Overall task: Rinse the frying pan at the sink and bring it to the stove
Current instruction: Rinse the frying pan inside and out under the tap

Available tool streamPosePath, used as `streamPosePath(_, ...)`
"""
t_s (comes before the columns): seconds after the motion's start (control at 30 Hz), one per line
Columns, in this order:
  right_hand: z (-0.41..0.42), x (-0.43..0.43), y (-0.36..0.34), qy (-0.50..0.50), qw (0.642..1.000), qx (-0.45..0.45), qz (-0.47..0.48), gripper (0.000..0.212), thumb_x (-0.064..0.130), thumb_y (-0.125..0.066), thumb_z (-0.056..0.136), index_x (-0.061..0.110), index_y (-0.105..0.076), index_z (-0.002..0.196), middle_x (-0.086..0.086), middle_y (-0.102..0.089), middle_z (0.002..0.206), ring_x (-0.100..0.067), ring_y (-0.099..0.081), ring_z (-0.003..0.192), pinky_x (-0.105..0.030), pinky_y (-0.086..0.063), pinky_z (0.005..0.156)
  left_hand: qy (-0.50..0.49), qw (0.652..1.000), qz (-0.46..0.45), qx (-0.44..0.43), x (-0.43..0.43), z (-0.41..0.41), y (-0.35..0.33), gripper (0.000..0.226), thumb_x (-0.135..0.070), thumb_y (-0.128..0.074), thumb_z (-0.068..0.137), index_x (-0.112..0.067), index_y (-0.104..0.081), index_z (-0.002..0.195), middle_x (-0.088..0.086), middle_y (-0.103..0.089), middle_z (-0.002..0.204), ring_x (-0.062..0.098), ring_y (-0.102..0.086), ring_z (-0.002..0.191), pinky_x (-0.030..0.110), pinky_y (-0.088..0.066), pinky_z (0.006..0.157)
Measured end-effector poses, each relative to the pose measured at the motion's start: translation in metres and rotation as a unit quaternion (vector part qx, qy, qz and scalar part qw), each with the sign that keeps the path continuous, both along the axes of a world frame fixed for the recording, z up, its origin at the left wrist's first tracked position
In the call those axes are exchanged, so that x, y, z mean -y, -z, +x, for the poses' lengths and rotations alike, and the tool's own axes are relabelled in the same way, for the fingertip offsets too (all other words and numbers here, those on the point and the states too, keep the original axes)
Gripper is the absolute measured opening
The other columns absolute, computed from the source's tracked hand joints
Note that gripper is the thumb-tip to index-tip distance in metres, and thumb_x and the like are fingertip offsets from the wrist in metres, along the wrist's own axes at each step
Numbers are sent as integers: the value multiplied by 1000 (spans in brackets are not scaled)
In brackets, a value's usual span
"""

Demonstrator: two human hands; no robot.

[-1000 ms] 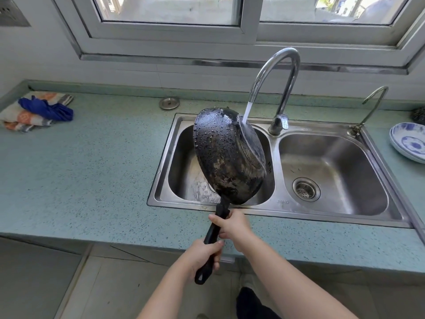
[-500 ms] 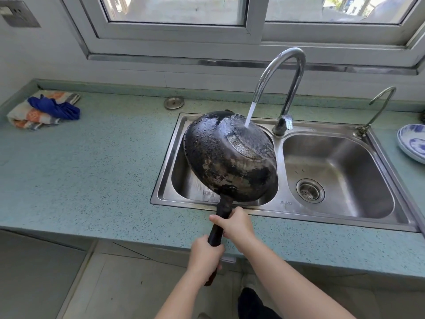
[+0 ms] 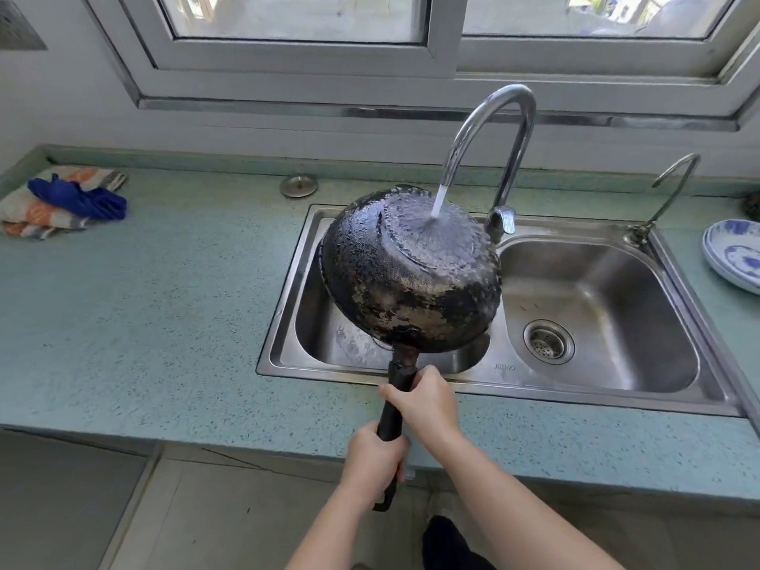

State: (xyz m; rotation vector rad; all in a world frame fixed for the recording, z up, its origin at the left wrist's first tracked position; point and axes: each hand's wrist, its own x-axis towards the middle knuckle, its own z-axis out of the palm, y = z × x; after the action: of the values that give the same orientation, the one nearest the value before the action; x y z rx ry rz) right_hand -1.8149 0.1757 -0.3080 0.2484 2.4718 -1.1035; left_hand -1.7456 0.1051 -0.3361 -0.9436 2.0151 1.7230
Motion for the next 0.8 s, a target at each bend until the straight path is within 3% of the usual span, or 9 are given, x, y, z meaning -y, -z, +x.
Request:
streamPosePath(0.23,-14,-4,4,0,999,-9,41,42,43,-70,75,12,-43,87,-8,-66,102,-27,-61,97,-26,-34,65,4,999,35,4,-6,-14,2,16,-3,-54,79,-8,-48,66,2,-50,39,16,-47,29,22,-38,42)
streamPosePath(0.6,-26,0,-1,-12,996,-34,79,48,48,-70,73,11,-43,88,-9,-65,97,-28,-61,93,-29,-37,65,-17,989,147,26,-7,-27,-4,19,-6,-53,87,-9,-46,70,3,-47,46,14,-41,33,21,-36,39)
streamPosePath(0.8,-26,-1,2,-12,996,-32,82,50,49,-70,72,8,-48,92,-9,-66,99,-28,-62,94,-29,-38,66,-13,988,154,27,-6,-27,-4,18,-8,-53,88,-9,-47,70,3,-47,45,15,-41,34,22,-36,39)
